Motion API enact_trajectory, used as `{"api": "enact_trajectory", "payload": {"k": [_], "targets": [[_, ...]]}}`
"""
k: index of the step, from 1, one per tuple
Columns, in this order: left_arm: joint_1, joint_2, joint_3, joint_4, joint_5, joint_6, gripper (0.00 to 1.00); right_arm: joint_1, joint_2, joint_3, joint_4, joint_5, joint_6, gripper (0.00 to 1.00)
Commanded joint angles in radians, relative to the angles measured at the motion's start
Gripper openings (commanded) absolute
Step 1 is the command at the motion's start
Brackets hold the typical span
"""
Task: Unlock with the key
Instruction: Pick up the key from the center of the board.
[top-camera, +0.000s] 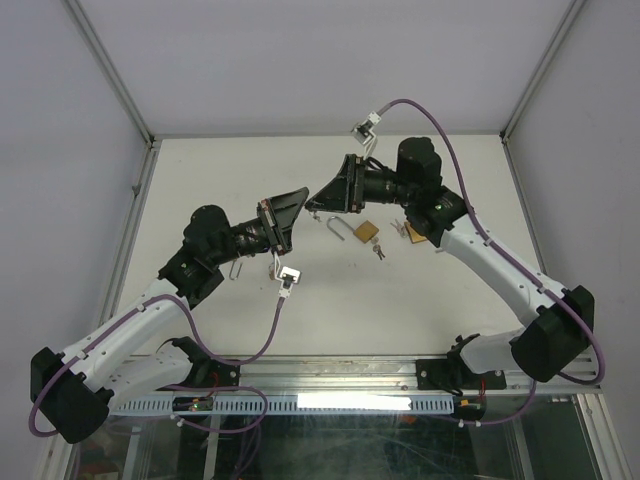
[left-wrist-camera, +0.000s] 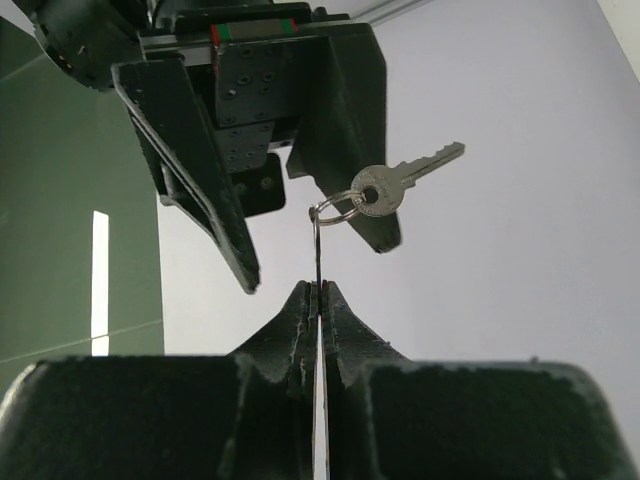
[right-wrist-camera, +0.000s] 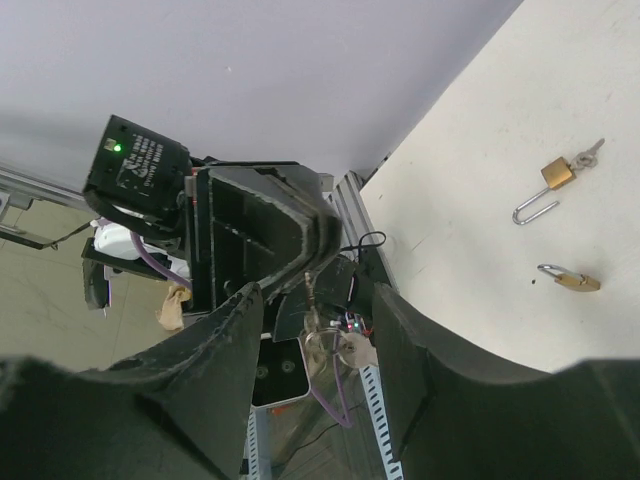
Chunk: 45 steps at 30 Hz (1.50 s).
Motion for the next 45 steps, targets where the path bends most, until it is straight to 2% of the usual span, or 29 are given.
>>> {"api": "enact_trajectory", "payload": {"k": [1,6,8,10,13,18,24,27,31,34,35,36,37,40,42,45], "targets": [[-0.005,-0.019,0.028,0.012,0.02,0.007,0.0,0.017,0.018,0.034,0.06,-0.03,0.017,0.5],[-0.005,-0.014,0.029,0.012,0.015,0.008,0.0,0.022,0.023,0.019,0.076,-0.038,0.022,0.47],[-0.006,-0.012,0.031,0.012,0.011,0.008,0.0,0.025,0.025,0.02,0.079,-0.063,0.027,0.34],[-0.005,-0.009,0.035,0.012,0.005,0.004,0.0,0.025,0.022,0.019,0.081,-0.079,0.028,0.28],[-0.006,-0.005,0.036,0.012,-0.001,-0.003,0.0,0.026,0.017,0.011,0.078,-0.097,0.028,0.36],[-0.006,-0.003,0.037,0.012,-0.001,-0.003,0.0,0.025,0.023,0.008,0.075,-0.112,0.038,0.34],[-0.006,-0.002,0.039,0.011,-0.011,-0.008,0.0,0.025,0.018,0.012,0.06,-0.114,0.026,0.14],[-0.005,-0.002,0.041,0.011,-0.008,-0.016,0.0,0.026,0.022,0.012,0.055,-0.113,0.03,0.0],[-0.005,-0.001,0.041,0.012,-0.011,-0.021,0.0,0.025,0.015,0.022,0.044,-0.11,0.016,0.0],[-0.006,-0.002,0.032,0.026,-0.016,-0.05,0.0,0.023,0.009,0.063,-0.05,-0.093,-0.061,0.0],[-0.006,-0.005,0.021,0.039,-0.018,-0.067,0.08,0.024,0.007,0.077,-0.089,-0.087,-0.094,0.0],[-0.006,-0.012,0.007,0.056,-0.018,-0.092,0.32,0.022,0.006,0.091,-0.133,-0.082,-0.125,0.0],[-0.006,-0.018,-0.003,0.063,-0.018,-0.113,0.45,0.022,0.006,0.103,-0.168,-0.077,-0.155,0.0],[-0.006,-0.038,-0.025,0.047,-0.035,-0.17,0.72,0.017,0.003,0.135,-0.259,-0.074,-0.23,0.0],[-0.005,-0.053,-0.038,0.025,-0.054,-0.206,0.84,0.008,0.002,0.15,-0.308,-0.08,-0.269,0.0],[-0.006,-0.063,0.0,-0.078,-0.096,-0.38,0.88,-0.005,0.001,0.195,-0.43,-0.078,-0.359,0.0]]}}
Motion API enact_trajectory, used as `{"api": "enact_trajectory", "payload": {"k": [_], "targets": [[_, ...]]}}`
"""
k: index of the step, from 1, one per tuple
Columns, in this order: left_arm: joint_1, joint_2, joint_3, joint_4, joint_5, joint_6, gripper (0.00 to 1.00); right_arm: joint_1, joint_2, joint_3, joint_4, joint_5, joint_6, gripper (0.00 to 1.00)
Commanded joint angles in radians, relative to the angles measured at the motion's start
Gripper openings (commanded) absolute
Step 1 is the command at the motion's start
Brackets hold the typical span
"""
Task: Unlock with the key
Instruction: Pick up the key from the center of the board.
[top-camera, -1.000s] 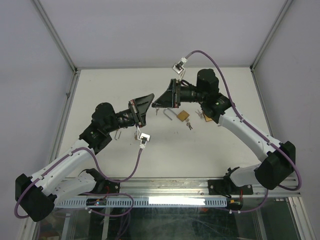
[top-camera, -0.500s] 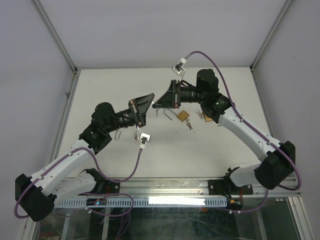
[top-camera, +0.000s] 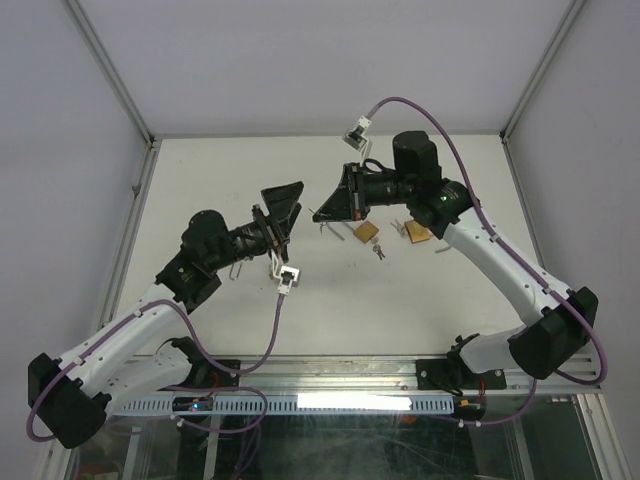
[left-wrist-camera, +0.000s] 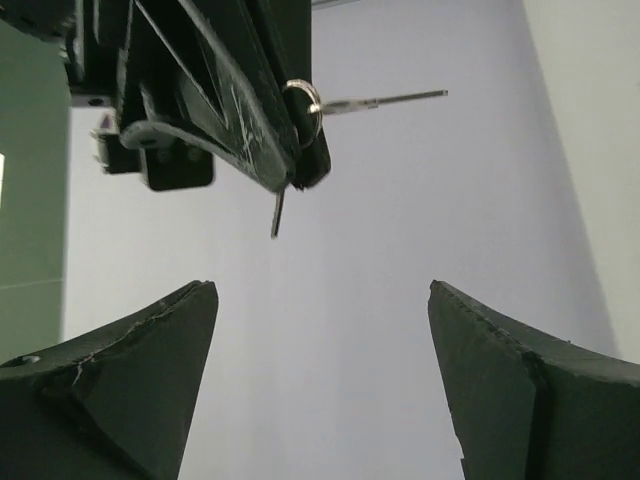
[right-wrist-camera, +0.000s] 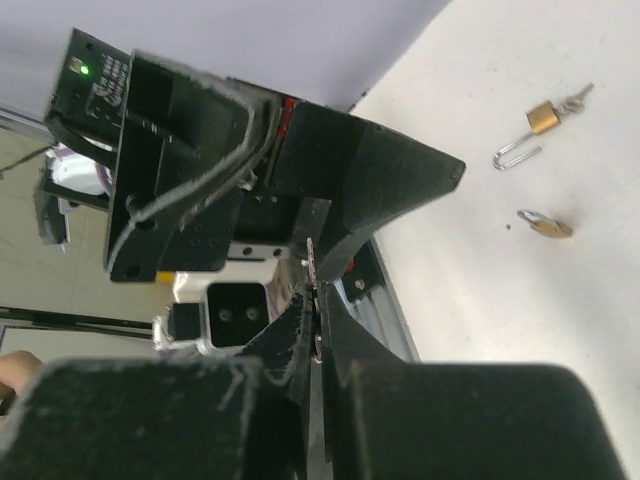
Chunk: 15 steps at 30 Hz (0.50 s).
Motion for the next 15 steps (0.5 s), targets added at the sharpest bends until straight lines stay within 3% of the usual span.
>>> {"api": "enact_trajectory", "payload": {"k": [1,4,8,15], "targets": [[-0.001,-0.025,0.068,-0.157,-0.057,-0.296,0.88,-0.014,-0.032,0.113,-0.214,0.006,-0.199,0.0],[0.003,0.028,0.218,-0.405,-0.029,-0.617,0.88,-0.014,-0.024,0.182,-0.38,0.035,-0.383,0.0],[0.056,0.092,0.317,-0.627,0.234,-0.909,0.87,-0.014,-0.034,0.216,-0.503,0.049,-0.641,0.0],[0.201,0.273,0.422,-0.577,0.83,-1.469,0.74,0.012,0.01,0.296,-0.643,0.077,-0.89,0.0]]}}
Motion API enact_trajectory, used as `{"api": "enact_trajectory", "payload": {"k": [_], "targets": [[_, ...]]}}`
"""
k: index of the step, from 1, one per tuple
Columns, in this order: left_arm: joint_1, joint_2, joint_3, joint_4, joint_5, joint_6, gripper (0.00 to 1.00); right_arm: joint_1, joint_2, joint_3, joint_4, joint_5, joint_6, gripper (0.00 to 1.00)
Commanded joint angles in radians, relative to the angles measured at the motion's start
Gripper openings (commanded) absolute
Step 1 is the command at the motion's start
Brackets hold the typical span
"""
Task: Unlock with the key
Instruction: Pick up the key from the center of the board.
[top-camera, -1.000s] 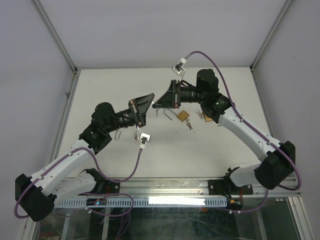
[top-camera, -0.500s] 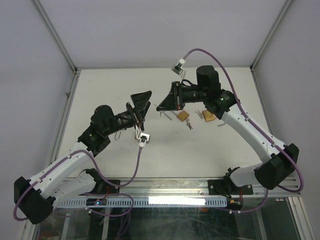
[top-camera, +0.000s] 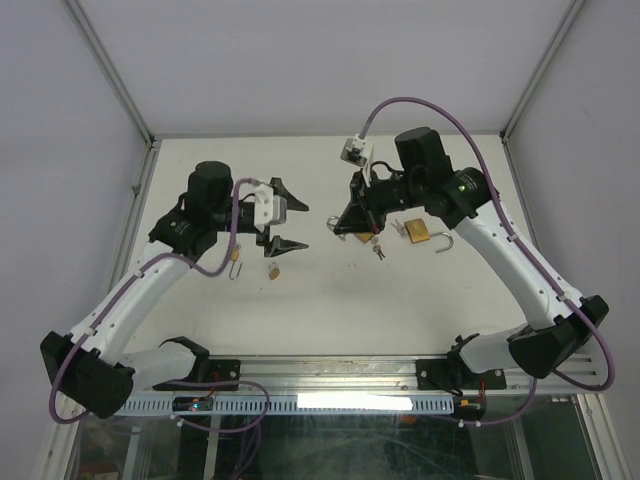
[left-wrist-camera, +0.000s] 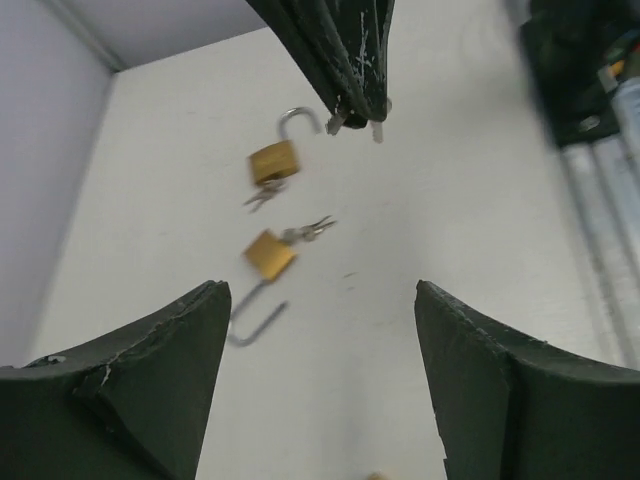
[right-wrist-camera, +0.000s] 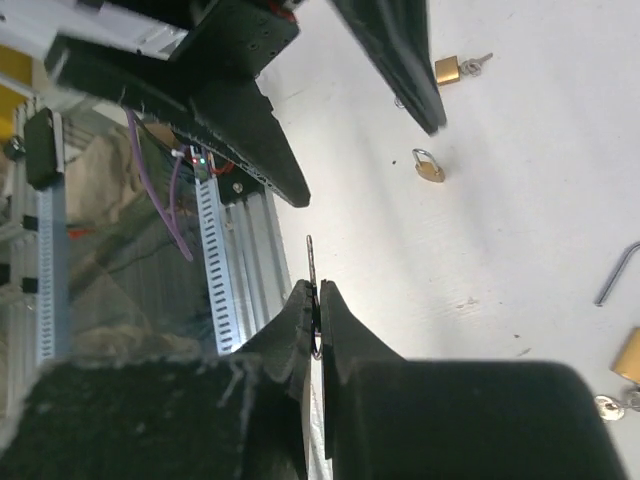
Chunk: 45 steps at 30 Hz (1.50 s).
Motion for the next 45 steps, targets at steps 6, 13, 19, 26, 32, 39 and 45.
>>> {"api": "enact_trajectory", "payload": {"k": [6,13,19,26,32,39,45], "targets": [[0.04,0.184,0.091,0.244,0.453,-0.768,0.55,0.043,0.062,0.151,-0.125,0.021,-0.26,0.0],[0.035,0.091,-0.075,0.73,0.381,-1.003,0.46,0.057,0.08,0.153,-0.113,0.073,-0.288,0.0],[-0.011,0.103,-0.066,0.698,0.384,-0.968,0.32,0.058,0.081,0.141,-0.081,0.055,-0.268,0.0],[-0.017,0.118,-0.038,0.652,0.367,-0.932,0.27,0.062,0.07,0.143,-0.076,0.061,-0.268,0.0],[-0.017,0.121,-0.017,0.534,0.346,-0.83,0.2,0.061,0.064,0.145,-0.072,0.063,-0.267,0.0],[-0.017,0.106,0.007,0.431,0.281,-0.681,0.2,0.062,0.064,0.145,-0.069,0.055,-0.258,0.0],[-0.02,0.094,0.03,0.403,0.244,-0.606,0.0,0.064,0.07,0.149,-0.07,0.045,-0.25,0.0]]}}
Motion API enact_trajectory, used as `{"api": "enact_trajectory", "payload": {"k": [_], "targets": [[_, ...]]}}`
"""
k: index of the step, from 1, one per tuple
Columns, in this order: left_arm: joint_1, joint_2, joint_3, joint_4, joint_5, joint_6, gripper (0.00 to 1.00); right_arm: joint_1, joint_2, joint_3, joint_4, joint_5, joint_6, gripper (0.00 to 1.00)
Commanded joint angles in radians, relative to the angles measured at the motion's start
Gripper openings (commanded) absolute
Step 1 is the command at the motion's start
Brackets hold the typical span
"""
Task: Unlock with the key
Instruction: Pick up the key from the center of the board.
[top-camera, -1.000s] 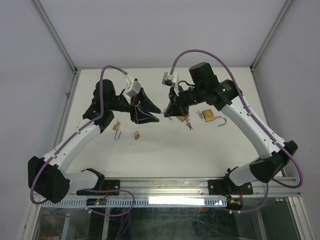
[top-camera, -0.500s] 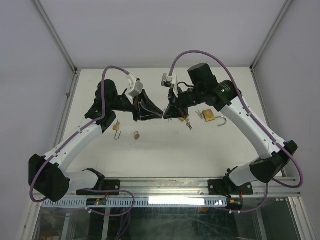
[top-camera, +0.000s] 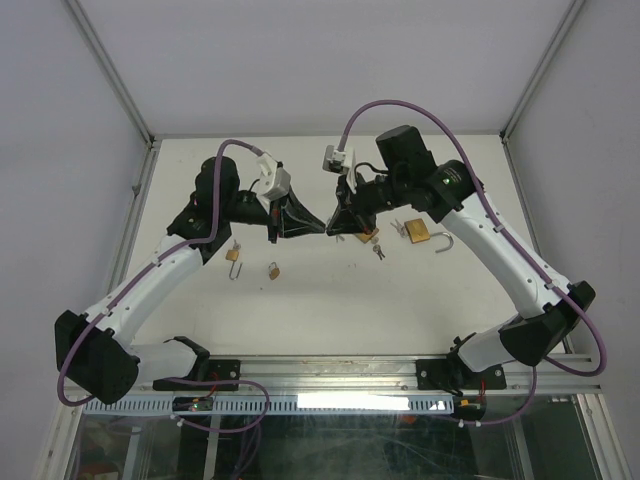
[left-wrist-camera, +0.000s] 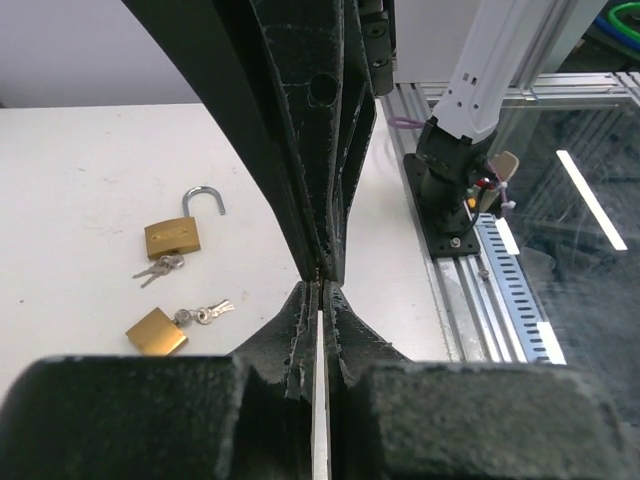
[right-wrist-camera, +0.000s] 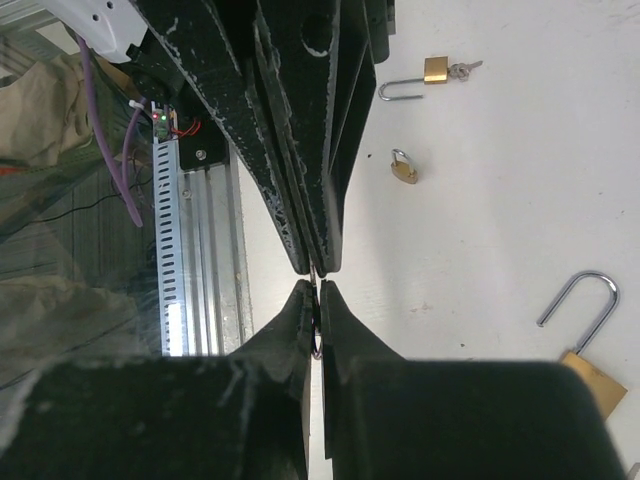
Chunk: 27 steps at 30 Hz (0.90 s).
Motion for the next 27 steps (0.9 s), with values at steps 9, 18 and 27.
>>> {"api": "enact_trajectory", "payload": {"k": [9,18,27], "targets": [[-0.012,-0.091,0.018,0.042,-0.057,0.1,0.0,0.002,-0.024,0.022,0.059,-0.012,0.024,0.0],[-0.013,-0.102,-0.063,0.176,-0.201,-0.184,0.0,-0.113,-0.215,-0.247,0.42,-0.014,0.25,0.99],[-0.013,-0.108,-0.098,0.296,-0.204,-0.323,0.0,-0.152,-0.256,-0.443,0.945,-0.195,0.573,0.94]]}}
